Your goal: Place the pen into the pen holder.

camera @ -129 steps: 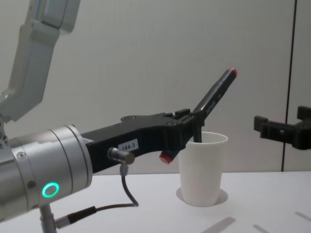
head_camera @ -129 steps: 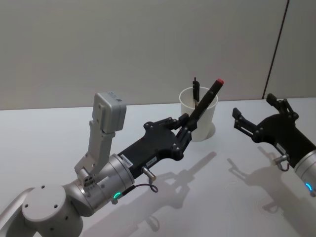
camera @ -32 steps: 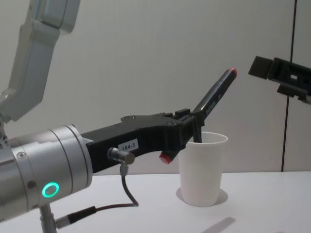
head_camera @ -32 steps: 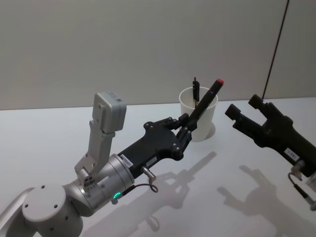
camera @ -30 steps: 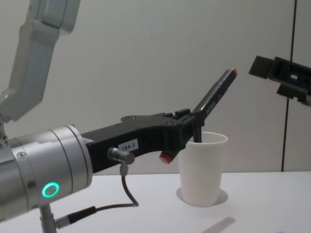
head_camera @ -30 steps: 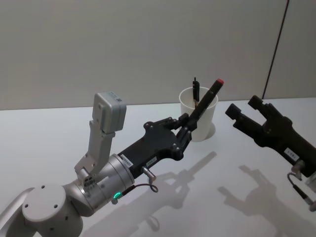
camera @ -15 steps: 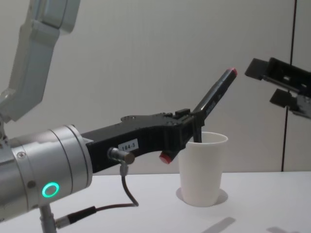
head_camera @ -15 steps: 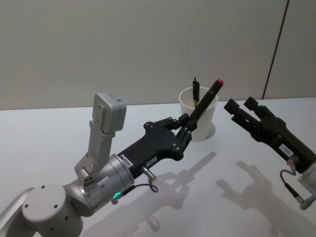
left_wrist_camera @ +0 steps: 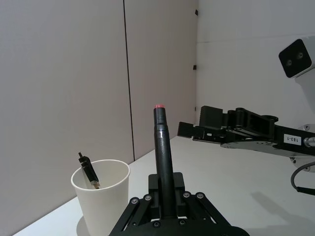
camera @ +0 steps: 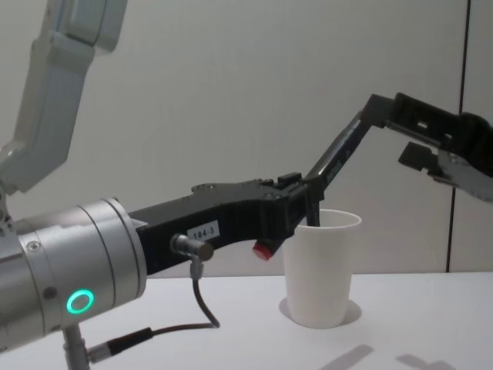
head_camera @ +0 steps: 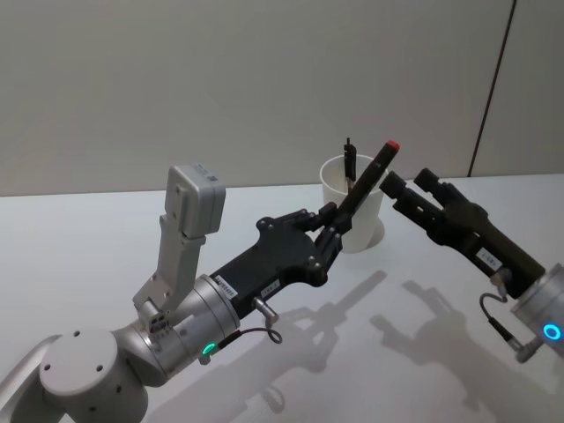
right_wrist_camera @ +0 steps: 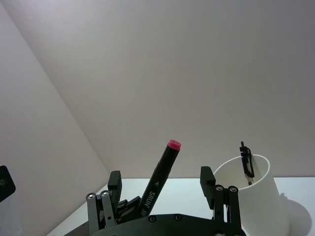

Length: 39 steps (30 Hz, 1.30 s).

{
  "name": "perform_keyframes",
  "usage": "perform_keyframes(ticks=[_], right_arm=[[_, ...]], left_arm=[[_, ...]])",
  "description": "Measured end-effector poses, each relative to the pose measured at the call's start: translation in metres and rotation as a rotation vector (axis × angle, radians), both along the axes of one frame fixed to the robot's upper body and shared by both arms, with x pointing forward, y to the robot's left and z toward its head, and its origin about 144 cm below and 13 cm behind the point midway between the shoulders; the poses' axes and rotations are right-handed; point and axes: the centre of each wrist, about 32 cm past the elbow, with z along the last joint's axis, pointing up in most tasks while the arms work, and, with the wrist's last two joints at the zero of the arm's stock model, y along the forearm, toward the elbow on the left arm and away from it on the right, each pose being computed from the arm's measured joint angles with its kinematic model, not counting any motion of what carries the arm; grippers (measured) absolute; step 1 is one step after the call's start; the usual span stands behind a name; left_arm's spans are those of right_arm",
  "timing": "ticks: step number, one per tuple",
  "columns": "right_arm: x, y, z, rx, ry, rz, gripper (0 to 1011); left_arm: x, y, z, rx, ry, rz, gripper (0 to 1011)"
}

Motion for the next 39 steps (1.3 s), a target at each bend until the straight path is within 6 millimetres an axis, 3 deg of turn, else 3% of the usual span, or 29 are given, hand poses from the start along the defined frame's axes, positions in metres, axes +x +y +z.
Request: perform_keyframes(ticks=[39], right_arm=[[0.024, 0.033, -0.009, 0.105, 0.114, 0.046, 1002]], left_arm=[[0.000, 0.000, 0.000, 0.000, 0.000, 0.000, 170]])
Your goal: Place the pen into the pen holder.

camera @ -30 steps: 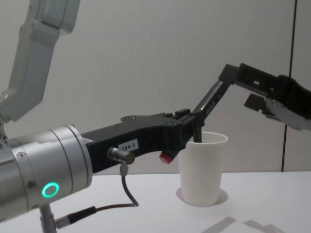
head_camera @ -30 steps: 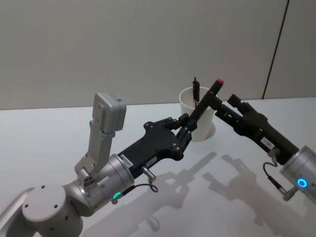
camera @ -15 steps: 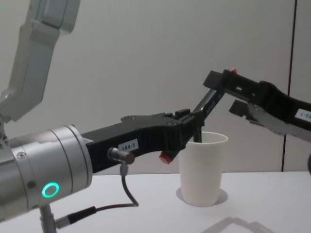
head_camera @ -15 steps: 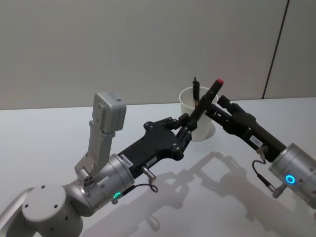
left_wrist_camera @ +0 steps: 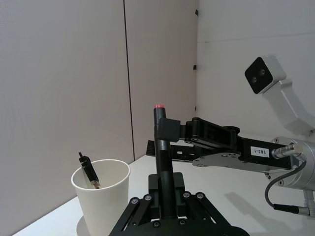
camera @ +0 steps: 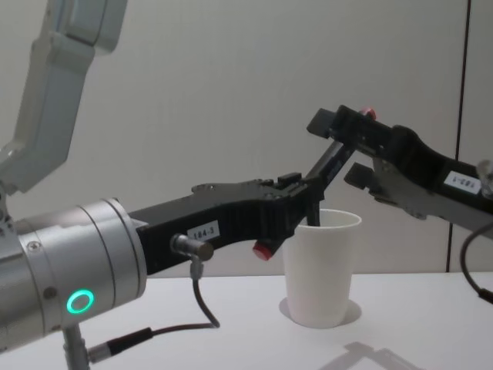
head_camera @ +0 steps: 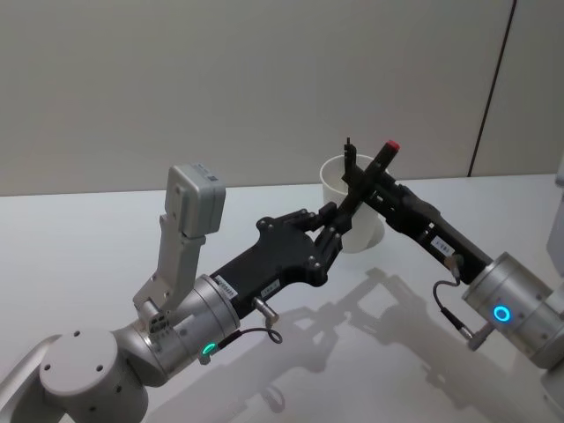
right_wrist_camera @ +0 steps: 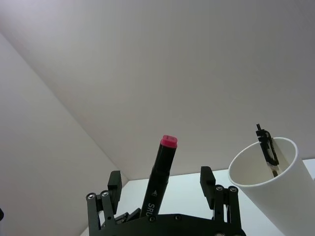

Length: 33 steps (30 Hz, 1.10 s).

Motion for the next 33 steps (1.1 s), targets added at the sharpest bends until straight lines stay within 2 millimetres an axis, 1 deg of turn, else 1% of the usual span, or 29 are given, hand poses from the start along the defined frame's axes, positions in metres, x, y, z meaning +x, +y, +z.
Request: perform_keyframes(ticks=[18, 33], right_arm=[[-0.003, 0.017, 0.005, 0.081, 0.080, -0.009, 1001], [-0.007, 0.023, 0.011, 0.093, 0.100, -0.021, 1001]], left_arm=[[0.000, 0.000, 0.000, 0.000, 0.000, 0.000, 169], [0.000, 0.000, 0.000, 0.000, 0.000, 0.000, 170]])
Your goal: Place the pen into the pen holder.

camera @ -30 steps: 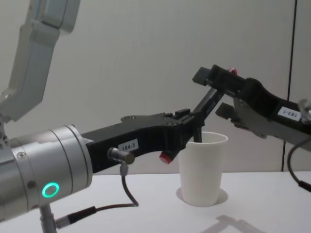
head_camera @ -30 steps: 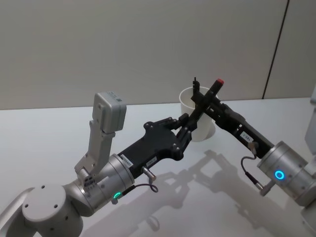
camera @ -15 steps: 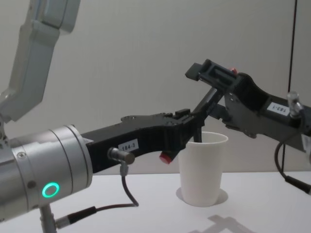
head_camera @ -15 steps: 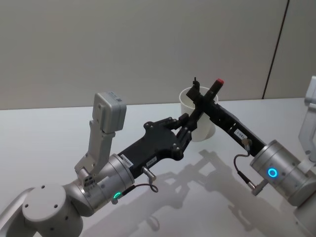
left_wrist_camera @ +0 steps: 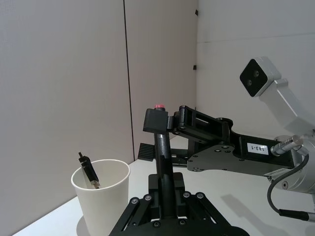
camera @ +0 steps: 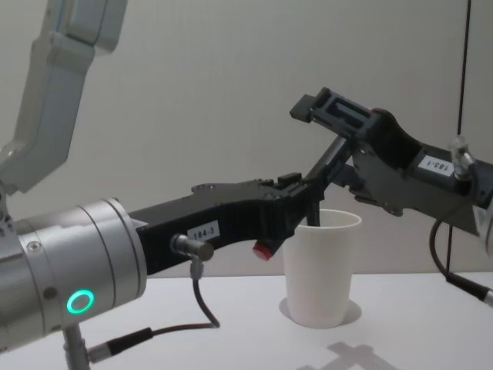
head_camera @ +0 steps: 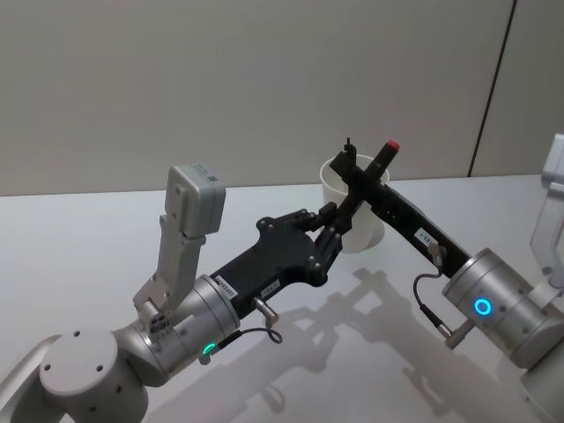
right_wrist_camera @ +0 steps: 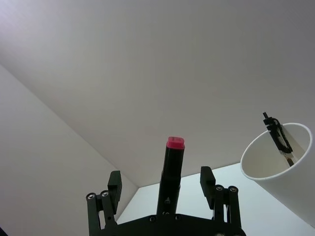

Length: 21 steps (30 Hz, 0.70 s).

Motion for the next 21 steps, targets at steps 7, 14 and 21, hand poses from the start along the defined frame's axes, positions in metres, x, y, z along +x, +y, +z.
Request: perform_keyframes(ticks=[7, 14, 21], right_arm=[[-0.0008, 0.0011, 0.0012, 0.002, 0.004, -0.002, 1001], [-0.0012, 0.0017, 0.0019, 0.003, 0.006, -0.004, 1001], [-0.0014, 0.0015, 0.0020, 0.002, 0.006, -0.007, 1001]], left_arm=[[0.0000, 0.0000, 0.0000, 0.000, 0.000, 0.000, 170], [0.0000, 0.0000, 0.0000, 0.000, 0.000, 0.000, 170], [0.0000, 0.0000, 0.0000, 0.000, 0.000, 0.000, 171]])
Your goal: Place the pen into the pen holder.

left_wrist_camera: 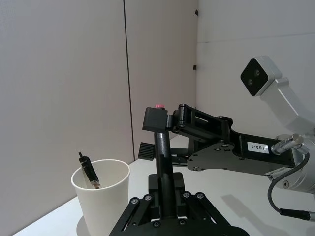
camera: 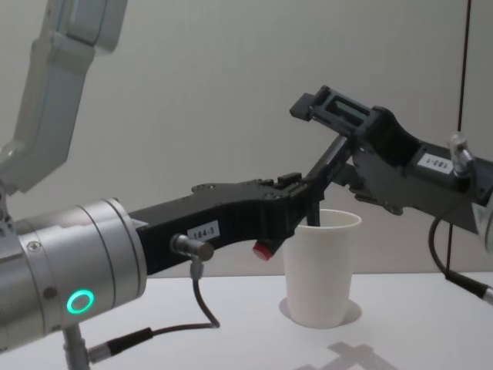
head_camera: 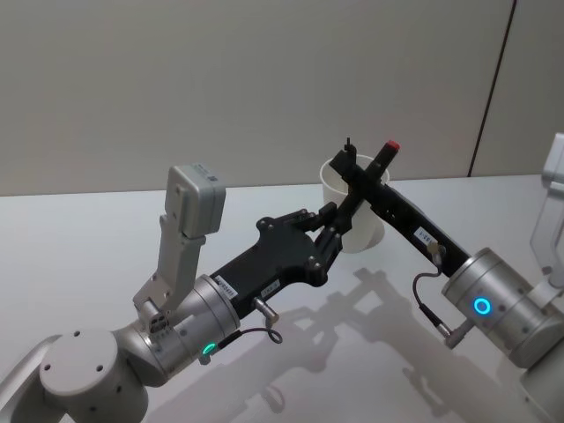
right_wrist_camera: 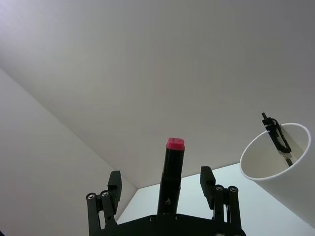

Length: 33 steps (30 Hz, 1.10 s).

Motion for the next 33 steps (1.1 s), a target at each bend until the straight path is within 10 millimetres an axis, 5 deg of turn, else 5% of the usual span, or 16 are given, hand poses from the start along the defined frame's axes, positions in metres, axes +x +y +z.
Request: perform_keyframes(ticks=[13, 33], right_arm=[[-0.0004, -0.0018, 0.0000, -0.015, 0.002, -0.026, 985], [-0.0004, -0.0026, 0.0002, -0.022, 0.004, -0.037, 415]], left_arm=[[0.0000, 0.0000, 0.0000, 0.000, 0.000, 0.000, 170], [0.0000, 0.0000, 0.0000, 0.000, 0.000, 0.000, 170]])
